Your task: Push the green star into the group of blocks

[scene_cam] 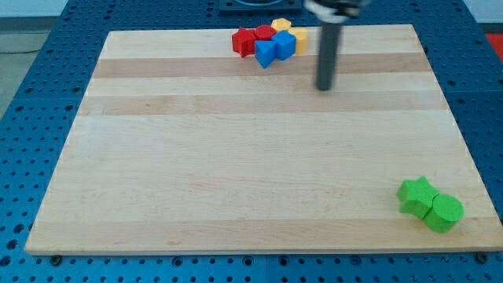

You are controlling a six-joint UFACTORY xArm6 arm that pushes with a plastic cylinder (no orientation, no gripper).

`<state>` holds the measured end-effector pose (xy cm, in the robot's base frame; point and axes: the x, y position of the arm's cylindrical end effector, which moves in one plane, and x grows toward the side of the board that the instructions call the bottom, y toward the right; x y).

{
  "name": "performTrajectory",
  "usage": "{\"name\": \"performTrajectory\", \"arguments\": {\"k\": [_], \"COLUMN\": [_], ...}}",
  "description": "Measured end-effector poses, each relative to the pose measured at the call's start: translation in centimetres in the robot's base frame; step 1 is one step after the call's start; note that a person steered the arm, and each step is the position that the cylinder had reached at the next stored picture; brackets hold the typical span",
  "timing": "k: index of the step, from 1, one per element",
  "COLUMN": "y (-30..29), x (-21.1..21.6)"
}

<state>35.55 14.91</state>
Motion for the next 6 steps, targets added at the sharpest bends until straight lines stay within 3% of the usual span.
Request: {"name": "performTrajectory", "arguments": {"k": [1,2,3,4,5,6], "y": [10.3,18.9,19.5,19.4,18.8,15.6], "x": [2.4,7.5,12.3,20.7,26.1,25.7]}}
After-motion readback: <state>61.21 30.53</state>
